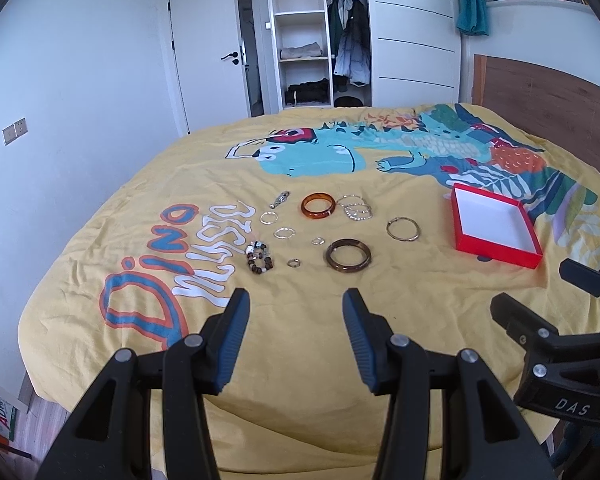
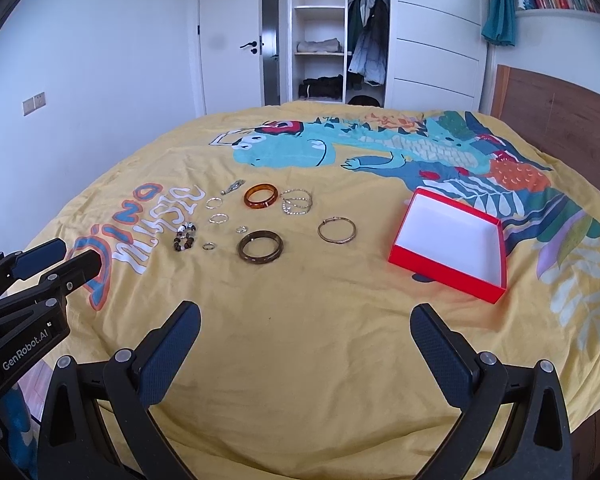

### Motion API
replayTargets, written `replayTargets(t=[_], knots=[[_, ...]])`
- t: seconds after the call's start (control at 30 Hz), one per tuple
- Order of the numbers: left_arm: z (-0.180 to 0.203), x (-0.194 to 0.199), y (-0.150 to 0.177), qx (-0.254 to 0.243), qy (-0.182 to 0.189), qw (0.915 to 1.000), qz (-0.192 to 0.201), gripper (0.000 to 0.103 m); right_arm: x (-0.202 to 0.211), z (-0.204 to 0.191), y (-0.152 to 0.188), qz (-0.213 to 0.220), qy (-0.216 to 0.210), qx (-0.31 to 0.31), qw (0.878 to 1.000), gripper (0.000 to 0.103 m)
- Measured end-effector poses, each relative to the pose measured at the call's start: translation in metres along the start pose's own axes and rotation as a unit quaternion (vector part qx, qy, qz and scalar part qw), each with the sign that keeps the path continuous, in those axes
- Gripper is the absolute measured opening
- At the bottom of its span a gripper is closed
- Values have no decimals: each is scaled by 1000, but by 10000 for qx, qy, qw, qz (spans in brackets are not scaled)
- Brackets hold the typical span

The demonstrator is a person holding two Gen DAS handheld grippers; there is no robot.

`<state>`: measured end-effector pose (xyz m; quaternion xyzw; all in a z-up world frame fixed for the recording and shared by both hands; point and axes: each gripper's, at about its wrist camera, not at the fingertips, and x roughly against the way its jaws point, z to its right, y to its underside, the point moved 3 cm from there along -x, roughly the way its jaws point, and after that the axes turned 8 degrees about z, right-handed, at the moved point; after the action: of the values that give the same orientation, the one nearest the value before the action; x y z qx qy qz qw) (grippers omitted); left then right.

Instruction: Organize jewelry

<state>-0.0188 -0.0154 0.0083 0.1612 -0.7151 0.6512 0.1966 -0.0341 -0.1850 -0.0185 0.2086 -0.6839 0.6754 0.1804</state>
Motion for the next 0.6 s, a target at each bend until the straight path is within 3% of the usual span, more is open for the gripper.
replayTargets(t=[0.6], knots=[[3, 1, 0, -214, -246, 9994, 87, 46, -13, 2, 3, -3, -425, -263, 9987, 103]])
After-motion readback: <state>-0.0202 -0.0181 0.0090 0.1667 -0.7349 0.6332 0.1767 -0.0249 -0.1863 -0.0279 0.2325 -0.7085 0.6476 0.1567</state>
